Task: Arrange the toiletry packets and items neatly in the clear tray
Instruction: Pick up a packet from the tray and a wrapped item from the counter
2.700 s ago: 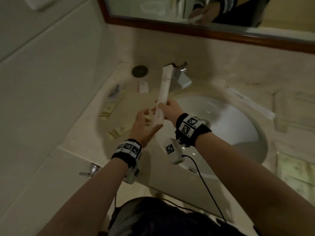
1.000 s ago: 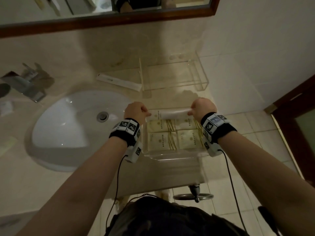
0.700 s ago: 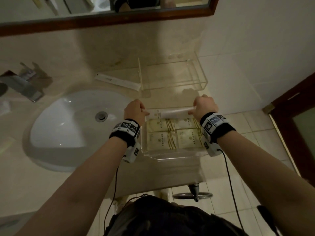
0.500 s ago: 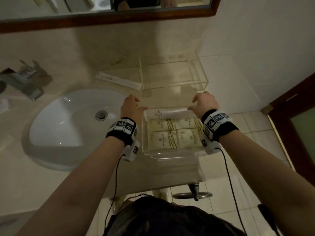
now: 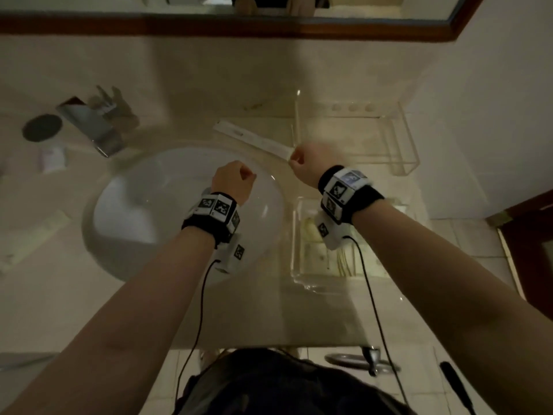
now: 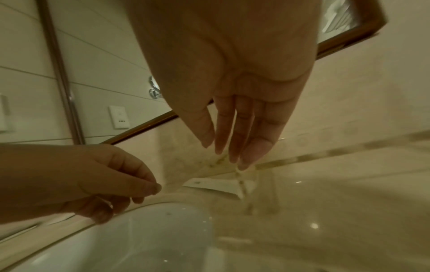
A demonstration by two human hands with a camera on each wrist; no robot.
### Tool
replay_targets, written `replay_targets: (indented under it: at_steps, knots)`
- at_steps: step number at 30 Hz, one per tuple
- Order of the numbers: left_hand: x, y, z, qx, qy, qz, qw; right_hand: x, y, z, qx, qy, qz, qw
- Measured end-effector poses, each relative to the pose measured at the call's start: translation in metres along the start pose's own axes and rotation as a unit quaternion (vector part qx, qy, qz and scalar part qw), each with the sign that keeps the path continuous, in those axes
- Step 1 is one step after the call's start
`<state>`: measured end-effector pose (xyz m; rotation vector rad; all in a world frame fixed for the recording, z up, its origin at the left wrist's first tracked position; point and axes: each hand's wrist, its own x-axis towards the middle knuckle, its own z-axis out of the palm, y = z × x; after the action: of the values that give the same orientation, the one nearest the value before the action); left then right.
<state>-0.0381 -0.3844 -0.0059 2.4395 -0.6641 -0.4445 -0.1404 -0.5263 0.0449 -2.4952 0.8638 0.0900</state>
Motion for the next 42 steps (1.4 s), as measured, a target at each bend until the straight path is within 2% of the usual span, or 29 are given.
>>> replay_targets:
  at_steps: [6,12,14,17,21,23,26,30,32,36,39,42]
  knots:
    - [0.027,-0.037,-0.021,0.039,-0.032,-0.033,0.998,0.066,-0.052,0.025,-0.018,-0.059,0.004,0.998]
    - [0.054,-0.043,-0.028,0.06,-0.094,0.01,0.994,0.106,-0.067,0.067,-0.119,-0.099,0.045,0.987]
    - [0.061,-0.044,-0.031,0.055,-0.099,0.018,0.993,0.111,-0.067,0.072,-0.159,-0.094,0.048,0.982]
    - [0.069,-0.049,-0.036,0.033,-0.107,0.01,0.994,0.113,-0.071,0.073,-0.25,-0.059,0.014,0.966]
    - [0.074,-0.058,-0.039,0.01,-0.113,0.002,0.994,0.112,-0.075,0.081,-0.275,-0.049,0.007,0.96]
    - [0.075,-0.061,-0.041,-0.014,-0.108,-0.003,0.994,0.111,-0.08,0.083,-0.232,-0.045,0.021,0.971]
    - [0.073,-0.061,-0.043,-0.054,-0.103,-0.011,0.993,0.11,-0.089,0.076,-0.085,-0.036,0.041,0.995]
    - [0.067,-0.047,-0.046,-0.11,-0.104,-0.042,0.988,0.095,-0.098,0.058,0.107,0.016,0.025,0.994]
    - [0.061,-0.038,-0.047,-0.156,-0.111,-0.045,0.98,0.085,-0.099,0.053,0.212,0.017,0.03,0.977]
    - [0.044,-0.021,-0.045,-0.274,-0.126,-0.003,0.953,0.058,-0.093,0.044,0.444,-0.018,0.075,0.893]
    - [0.029,-0.01,-0.038,-0.291,-0.13,0.017,0.948,0.035,-0.074,0.039,0.512,-0.017,0.081,0.855]
    - [0.009,0.003,-0.028,-0.266,-0.17,0.065,0.947,0.008,-0.043,0.032,0.555,0.004,0.084,0.827]
